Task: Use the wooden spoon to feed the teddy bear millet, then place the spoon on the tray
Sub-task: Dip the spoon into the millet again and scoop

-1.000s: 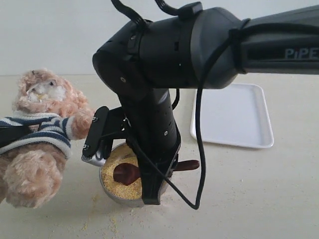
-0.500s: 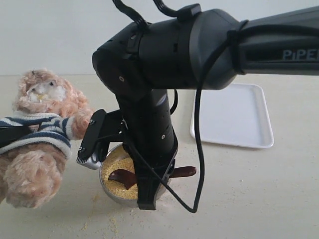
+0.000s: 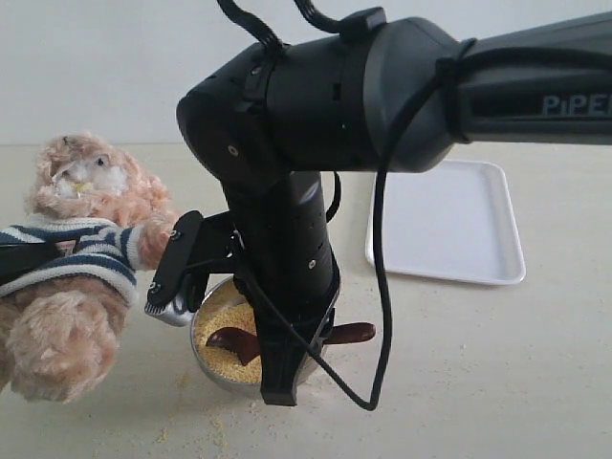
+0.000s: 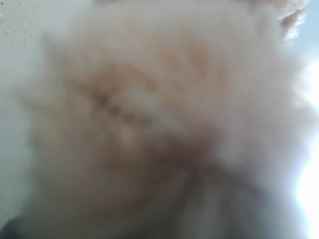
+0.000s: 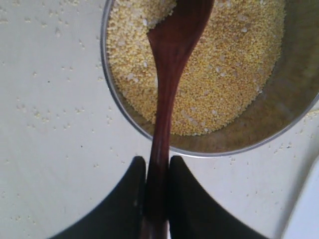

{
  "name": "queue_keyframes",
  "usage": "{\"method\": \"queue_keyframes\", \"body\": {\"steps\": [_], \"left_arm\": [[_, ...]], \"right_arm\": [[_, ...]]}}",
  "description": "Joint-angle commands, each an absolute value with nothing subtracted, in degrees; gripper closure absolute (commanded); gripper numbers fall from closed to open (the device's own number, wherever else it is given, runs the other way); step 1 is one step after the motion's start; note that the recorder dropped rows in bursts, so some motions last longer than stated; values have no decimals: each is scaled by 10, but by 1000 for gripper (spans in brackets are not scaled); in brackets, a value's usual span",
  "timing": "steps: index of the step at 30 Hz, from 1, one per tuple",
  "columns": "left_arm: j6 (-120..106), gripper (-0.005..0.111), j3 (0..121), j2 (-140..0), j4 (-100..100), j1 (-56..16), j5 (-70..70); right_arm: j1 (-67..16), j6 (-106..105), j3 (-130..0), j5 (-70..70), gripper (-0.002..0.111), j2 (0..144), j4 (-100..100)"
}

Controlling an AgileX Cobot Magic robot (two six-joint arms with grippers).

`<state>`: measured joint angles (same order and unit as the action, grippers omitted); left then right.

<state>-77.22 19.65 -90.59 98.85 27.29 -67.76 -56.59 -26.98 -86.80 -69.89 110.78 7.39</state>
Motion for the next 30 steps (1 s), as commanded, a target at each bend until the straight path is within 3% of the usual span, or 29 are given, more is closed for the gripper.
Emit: {"method": "queue_keyframes", "body": {"steps": [1, 16, 30], "left_arm": [[-776, 102, 199, -901, 994, 274, -700], [-776, 102, 199, -901, 993, 274, -700], [-776, 102, 199, -901, 993, 274, -700]], "right_arm": [[-565, -276, -867, -700, 108, 1107, 66], [-525, -293, -867, -700, 108, 1107, -32], [-525, -267, -867, -700, 108, 1103, 33]]}}
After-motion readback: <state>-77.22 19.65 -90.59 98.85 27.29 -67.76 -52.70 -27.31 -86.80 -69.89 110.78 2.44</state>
